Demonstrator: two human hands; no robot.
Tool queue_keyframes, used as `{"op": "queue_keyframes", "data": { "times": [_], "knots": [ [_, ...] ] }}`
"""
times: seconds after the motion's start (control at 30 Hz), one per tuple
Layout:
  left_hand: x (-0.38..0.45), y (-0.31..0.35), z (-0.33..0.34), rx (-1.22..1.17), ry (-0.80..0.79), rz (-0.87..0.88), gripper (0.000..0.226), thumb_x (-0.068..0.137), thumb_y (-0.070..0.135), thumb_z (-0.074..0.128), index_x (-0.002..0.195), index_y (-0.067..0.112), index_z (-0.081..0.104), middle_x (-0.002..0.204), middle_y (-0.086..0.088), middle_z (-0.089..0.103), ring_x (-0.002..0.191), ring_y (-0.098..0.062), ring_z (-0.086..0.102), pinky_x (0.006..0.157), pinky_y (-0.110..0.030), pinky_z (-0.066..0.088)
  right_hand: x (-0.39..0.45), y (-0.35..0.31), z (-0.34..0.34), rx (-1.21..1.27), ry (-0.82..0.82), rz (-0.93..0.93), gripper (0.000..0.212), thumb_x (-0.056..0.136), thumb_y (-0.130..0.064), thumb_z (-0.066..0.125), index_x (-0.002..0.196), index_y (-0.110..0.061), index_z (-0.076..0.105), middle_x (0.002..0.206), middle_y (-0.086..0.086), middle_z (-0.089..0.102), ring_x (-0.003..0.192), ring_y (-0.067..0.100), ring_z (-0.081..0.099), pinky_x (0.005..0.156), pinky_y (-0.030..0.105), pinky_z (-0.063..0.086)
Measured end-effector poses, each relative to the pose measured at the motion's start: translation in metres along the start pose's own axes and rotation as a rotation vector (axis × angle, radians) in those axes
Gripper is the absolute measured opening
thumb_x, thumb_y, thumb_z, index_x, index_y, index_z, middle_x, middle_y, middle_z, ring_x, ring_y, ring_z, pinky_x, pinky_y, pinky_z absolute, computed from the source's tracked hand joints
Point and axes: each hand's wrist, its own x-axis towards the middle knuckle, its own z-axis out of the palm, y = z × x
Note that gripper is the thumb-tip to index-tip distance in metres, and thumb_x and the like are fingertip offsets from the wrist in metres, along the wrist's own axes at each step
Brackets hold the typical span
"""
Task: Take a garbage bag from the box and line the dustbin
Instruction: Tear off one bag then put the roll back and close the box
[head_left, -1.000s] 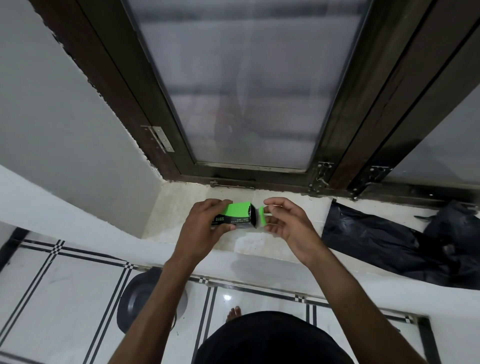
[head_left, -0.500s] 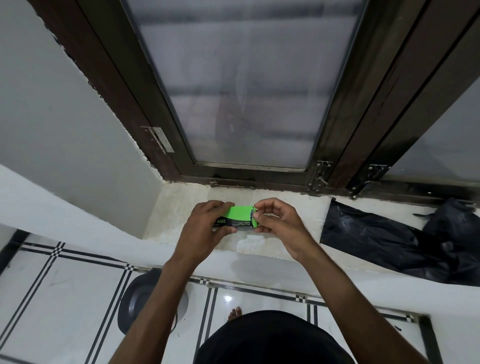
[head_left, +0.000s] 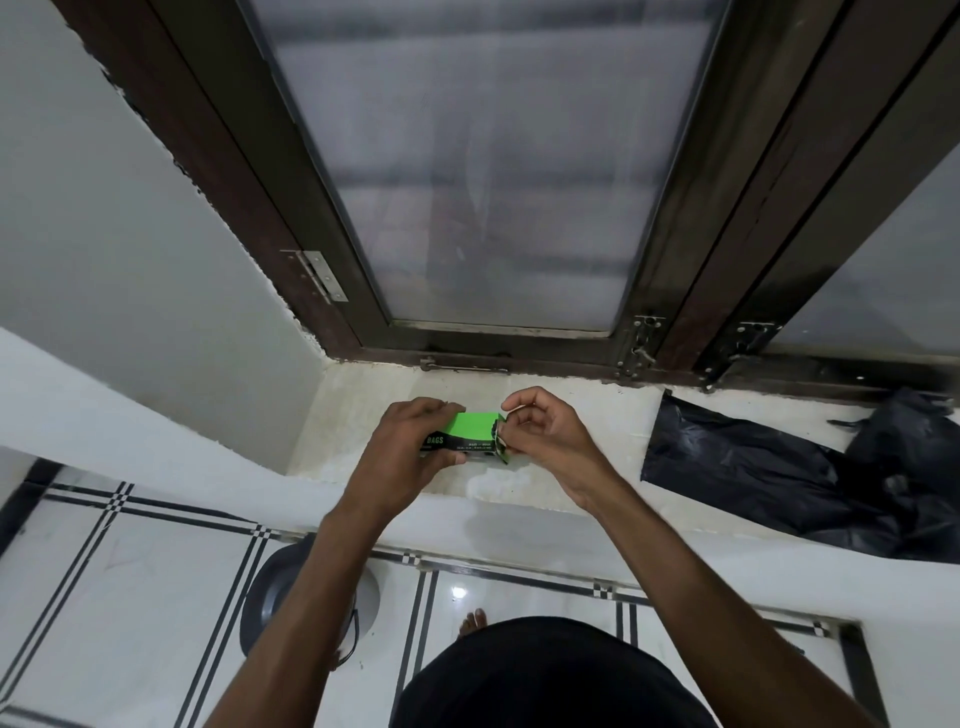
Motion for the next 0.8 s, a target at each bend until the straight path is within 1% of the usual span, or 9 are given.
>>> {"op": "queue_keyframes", "data": {
  "times": [0.13, 0.27, 0.37, 0.43, 0.5, 0.53, 0.6, 0.67, 0.8],
  "knots": [
    [0.001, -0.005, -0.009, 0.02, 0.025, 0.011, 0.057, 0.078, 0.02, 0.083, 0.132, 0.019, 0.064, 0.123, -0.002, 0.064, 0.112, -0.024, 0.051, 0.092, -0.027, 0.038, 0.009, -0.004, 0.004, -0.06, -0.07, -0.026, 0.019, 0.086, 0.0, 0.07, 0.101, -0.011, 0.067, 0.083, 0.006, 0.059, 0.072, 0.01, 0.062, 0.067, 0.028, 0.056],
    [-0.001, -0.012, -0.009, 0.015, 0.01, 0.012, 0.058, 0.075, 0.017, 0.085, 0.13, 0.018, 0.066, 0.123, -0.002, 0.065, 0.113, -0.025, 0.052, 0.091, -0.028, 0.04, 0.012, 0.0, 0.003, -0.102, -0.175, 0.009, 0.024, 0.086, 0.003, 0.069, 0.108, -0.003, 0.067, 0.078, 0.002, 0.053, 0.073, 0.009, 0.059, 0.073, 0.03, 0.059],
    [0.0, -0.013, -0.008, 0.032, -0.006, 0.023, 0.057, 0.072, 0.015, 0.086, 0.126, 0.017, 0.069, 0.121, -0.002, 0.066, 0.113, -0.025, 0.051, 0.09, -0.027, 0.037, 0.013, -0.001, 0.003, -0.225, -0.232, 0.029, 0.03, 0.084, 0.006, 0.069, 0.112, -0.005, 0.066, 0.074, 0.0, 0.047, 0.072, 0.013, 0.052, 0.073, 0.025, 0.055],
    [0.002, -0.012, -0.008, 0.05, 0.002, 0.021, 0.057, 0.072, 0.014, 0.087, 0.126, 0.015, 0.069, 0.12, -0.004, 0.067, 0.113, -0.027, 0.051, 0.091, -0.028, 0.037, 0.014, 0.0, 0.009, -0.296, -0.2, -0.004, 0.032, 0.081, 0.006, 0.068, 0.109, -0.009, 0.066, 0.075, 0.001, 0.047, 0.071, 0.019, 0.05, 0.069, 0.032, 0.052],
    [0.006, -0.013, -0.007, 0.065, 0.025, 0.003, 0.057, 0.073, 0.015, 0.086, 0.127, 0.014, 0.068, 0.12, -0.006, 0.068, 0.113, -0.029, 0.052, 0.091, -0.03, 0.038, 0.015, 0.005, 0.017, -0.333, -0.086, -0.053, 0.032, 0.08, 0.006, 0.065, 0.106, -0.012, 0.066, 0.076, 0.004, 0.051, 0.066, 0.02, 0.054, 0.066, 0.043, 0.057],
    [0.007, -0.014, -0.006, 0.076, 0.035, -0.006, 0.057, 0.074, 0.016, 0.086, 0.128, 0.014, 0.068, 0.12, -0.006, 0.068, 0.112, -0.029, 0.053, 0.091, -0.031, 0.039, 0.015, 0.007, 0.021, -0.352, -0.02, -0.075, 0.031, 0.08, 0.005, 0.063, 0.105, -0.013, 0.066, 0.076, 0.005, 0.054, 0.064, 0.02, 0.057, 0.066, 0.045, 0.058],
    [0.009, -0.017, -0.002, 0.107, 0.044, -0.023, 0.057, 0.075, 0.021, 0.084, 0.129, 0.017, 0.066, 0.12, -0.005, 0.068, 0.111, -0.03, 0.055, 0.092, -0.034, 0.042, 0.016, 0.01, 0.026, -0.351, 0.075, -0.095, 0.028, 0.084, 0.002, 0.063, 0.105, -0.016, 0.065, 0.078, 0.005, 0.061, 0.063, 0.019, 0.064, 0.064, 0.044, 0.059],
    [0.007, -0.019, 0.002, 0.126, 0.059, -0.038, 0.057, 0.076, 0.024, 0.083, 0.13, 0.018, 0.065, 0.121, -0.004, 0.067, 0.11, -0.03, 0.056, 0.093, -0.036, 0.045, 0.015, 0.013, 0.025, -0.282, 0.1, -0.064, 0.023, 0.088, -0.001, 0.063, 0.108, -0.014, 0.062, 0.08, 0.007, 0.066, 0.062, 0.019, 0.067, 0.065, 0.043, 0.059],
    [0.001, -0.02, 0.007, 0.116, 0.095, -0.03, 0.057, 0.076, 0.02, 0.084, 0.13, 0.015, 0.066, 0.121, -0.008, 0.067, 0.11, -0.032, 0.056, 0.093, -0.038, 0.047, 0.014, 0.015, 0.015, -0.066, -0.004, 0.068, 0.024, 0.089, -0.002, 0.068, 0.112, -0.006, 0.062, 0.09, 0.017, 0.067, 0.067, 0.019, 0.068, 0.073, 0.034, 0.06]
  ]
}}
